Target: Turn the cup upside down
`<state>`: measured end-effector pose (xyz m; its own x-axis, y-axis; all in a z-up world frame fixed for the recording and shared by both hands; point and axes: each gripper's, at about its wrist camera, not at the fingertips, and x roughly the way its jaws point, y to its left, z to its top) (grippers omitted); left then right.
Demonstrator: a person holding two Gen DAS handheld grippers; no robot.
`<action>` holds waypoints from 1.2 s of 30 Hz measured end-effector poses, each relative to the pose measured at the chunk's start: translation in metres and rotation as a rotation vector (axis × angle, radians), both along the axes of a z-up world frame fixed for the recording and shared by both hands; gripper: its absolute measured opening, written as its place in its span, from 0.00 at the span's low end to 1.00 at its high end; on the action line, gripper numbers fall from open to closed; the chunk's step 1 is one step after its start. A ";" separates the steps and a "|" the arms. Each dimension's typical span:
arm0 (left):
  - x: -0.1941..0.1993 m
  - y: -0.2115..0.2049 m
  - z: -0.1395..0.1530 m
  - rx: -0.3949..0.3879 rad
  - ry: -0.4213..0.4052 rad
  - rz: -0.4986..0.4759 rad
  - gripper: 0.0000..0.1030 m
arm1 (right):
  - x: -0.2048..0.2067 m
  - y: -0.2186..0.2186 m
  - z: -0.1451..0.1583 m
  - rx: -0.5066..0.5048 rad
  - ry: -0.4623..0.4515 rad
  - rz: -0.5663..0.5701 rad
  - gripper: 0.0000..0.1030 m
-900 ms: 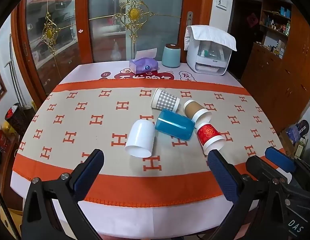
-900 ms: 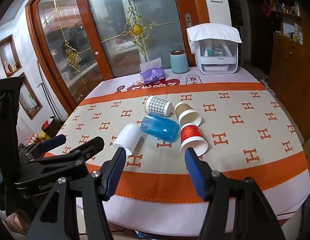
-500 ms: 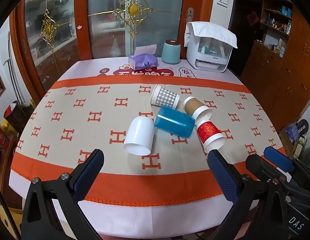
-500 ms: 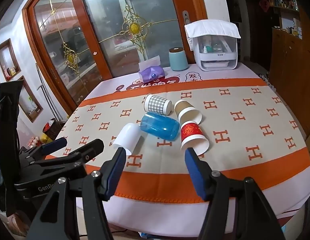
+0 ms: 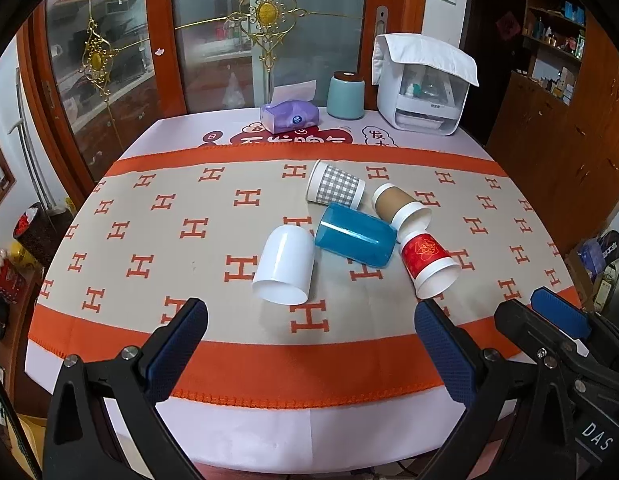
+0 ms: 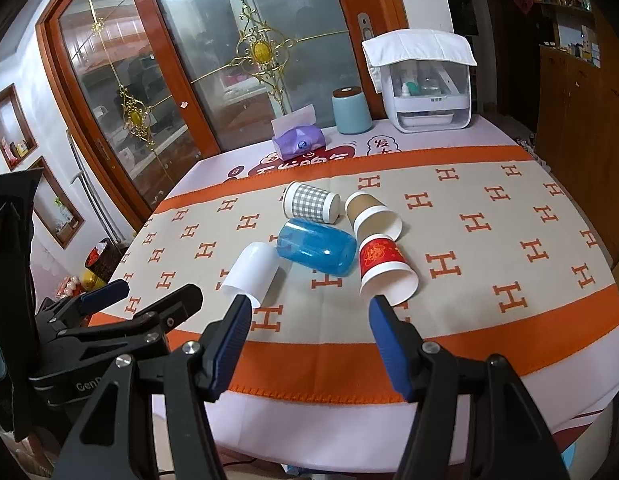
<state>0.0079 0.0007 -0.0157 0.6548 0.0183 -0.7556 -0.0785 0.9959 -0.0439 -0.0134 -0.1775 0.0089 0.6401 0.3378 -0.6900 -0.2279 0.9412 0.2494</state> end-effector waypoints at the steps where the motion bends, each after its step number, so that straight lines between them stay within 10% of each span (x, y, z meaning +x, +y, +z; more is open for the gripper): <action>1: 0.000 0.000 0.000 0.000 0.000 0.001 0.99 | 0.000 0.000 0.000 0.001 0.002 0.000 0.60; 36: -0.002 0.009 0.006 -0.036 0.005 0.004 0.99 | -0.002 0.010 0.005 0.000 -0.004 0.011 0.60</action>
<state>0.0054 0.0092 -0.0097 0.6507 -0.0061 -0.7593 -0.0830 0.9934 -0.0791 -0.0151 -0.1675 0.0136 0.6389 0.3454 -0.6874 -0.2395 0.9384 0.2489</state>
